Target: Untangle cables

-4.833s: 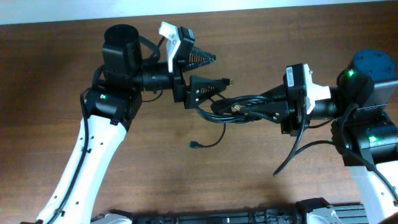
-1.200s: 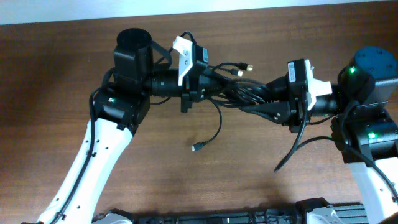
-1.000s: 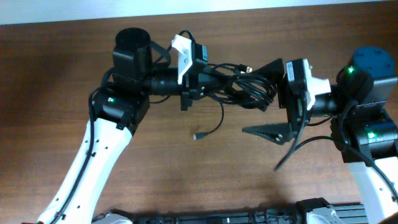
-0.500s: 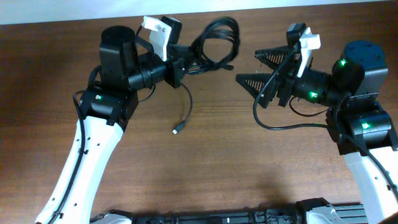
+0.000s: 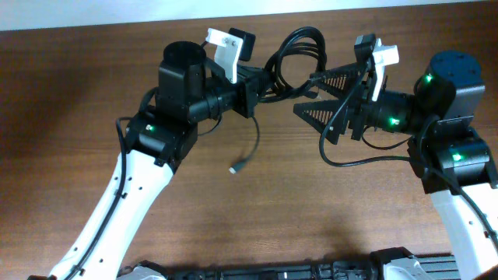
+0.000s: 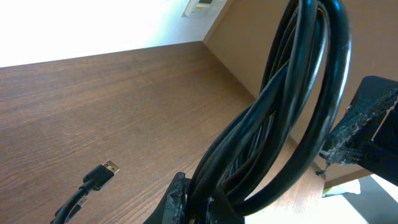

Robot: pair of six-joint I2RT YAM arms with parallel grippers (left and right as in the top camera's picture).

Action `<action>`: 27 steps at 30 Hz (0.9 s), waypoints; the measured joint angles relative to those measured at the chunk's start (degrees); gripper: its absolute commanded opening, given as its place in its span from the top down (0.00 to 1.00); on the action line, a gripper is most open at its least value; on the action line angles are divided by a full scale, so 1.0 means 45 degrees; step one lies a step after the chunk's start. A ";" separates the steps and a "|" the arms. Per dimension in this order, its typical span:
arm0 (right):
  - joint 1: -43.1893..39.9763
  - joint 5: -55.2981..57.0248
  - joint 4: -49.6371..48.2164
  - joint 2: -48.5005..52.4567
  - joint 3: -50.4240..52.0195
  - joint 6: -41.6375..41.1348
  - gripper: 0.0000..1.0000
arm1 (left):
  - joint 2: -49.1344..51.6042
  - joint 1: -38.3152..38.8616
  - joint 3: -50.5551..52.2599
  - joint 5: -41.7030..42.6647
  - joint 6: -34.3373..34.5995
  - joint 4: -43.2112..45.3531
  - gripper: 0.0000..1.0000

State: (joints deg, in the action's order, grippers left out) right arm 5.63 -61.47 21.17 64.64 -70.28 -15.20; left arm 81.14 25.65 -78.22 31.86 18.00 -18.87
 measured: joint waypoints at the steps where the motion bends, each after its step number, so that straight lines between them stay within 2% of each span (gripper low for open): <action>1: 0.0000 -0.0015 0.0000 0.0024 0.0000 -0.0005 0.03 | 0.0005 0.0053 0.0000 0.0000 0.0015 0.0049 1.00; 10: 0.0010 -0.0034 0.0005 0.0816 0.0000 -0.0005 0.06 | 0.0005 0.0826 0.0000 -0.0102 0.0340 0.0355 1.00; 16: 0.0010 -0.0039 0.0000 0.0816 0.0000 -0.0005 0.19 | 0.0005 0.1117 0.0000 -0.0238 0.0350 0.0563 1.00; 26: 0.0010 -0.0039 -0.0500 0.0816 0.0000 -0.0102 0.19 | 0.0053 0.1525 0.0000 -0.0389 0.0350 0.0520 1.00; 27: 0.0010 -0.0039 -0.0520 0.0816 0.0000 -0.0102 0.24 | 0.0063 0.1588 0.0000 -0.0418 0.0355 0.0520 1.00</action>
State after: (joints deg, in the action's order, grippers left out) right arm 5.67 -61.65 18.83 68.31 -70.28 -15.66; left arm 81.43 32.80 -78.22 29.98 19.59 -16.53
